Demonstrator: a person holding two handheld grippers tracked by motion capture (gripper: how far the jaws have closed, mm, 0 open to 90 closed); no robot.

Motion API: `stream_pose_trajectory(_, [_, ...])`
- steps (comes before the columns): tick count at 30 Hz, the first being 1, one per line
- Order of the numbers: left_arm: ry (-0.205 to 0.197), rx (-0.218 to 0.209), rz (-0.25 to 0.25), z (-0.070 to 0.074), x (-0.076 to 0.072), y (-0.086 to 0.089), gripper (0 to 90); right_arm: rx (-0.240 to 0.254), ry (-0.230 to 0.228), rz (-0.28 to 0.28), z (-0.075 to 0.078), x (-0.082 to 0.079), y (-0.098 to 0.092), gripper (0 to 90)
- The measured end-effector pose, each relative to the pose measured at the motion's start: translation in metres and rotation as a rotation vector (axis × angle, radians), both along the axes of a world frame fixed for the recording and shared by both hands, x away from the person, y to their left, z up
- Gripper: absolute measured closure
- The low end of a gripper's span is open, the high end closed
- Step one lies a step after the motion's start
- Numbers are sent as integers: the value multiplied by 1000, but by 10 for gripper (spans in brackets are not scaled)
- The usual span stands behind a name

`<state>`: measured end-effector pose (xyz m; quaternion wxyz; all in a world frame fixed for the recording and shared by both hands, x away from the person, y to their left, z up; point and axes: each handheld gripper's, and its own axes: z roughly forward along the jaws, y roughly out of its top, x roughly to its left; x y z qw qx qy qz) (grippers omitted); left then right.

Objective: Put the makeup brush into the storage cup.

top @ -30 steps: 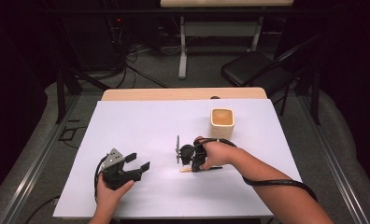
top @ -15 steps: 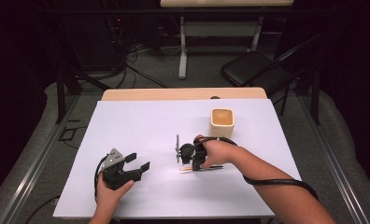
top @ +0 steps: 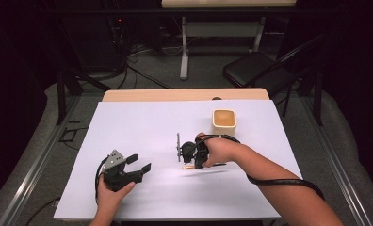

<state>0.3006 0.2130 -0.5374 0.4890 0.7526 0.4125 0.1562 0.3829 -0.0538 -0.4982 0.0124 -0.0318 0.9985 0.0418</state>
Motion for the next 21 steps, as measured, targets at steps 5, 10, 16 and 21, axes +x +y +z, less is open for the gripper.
stream_pose_trajectory(5, [3, -2, -2, 0, 0, 1, 297, 1, -3, 0, 5, 0, 1, 832])
stream_pose_trajectory(10, [4, -4, -1, 0, 0, 1, 297, 3, -5, -1, 9, 0, 1, 833])
stream_pose_trajectory(16, [3, -4, 2, 0, 0, 1, 297, 5, -3, -9, 12, 0, 0, 833])
stream_pose_trajectory(21, [5, -4, 2, 0, 0, 1, 297, 1, -3, -8, 15, -1, 0, 833])
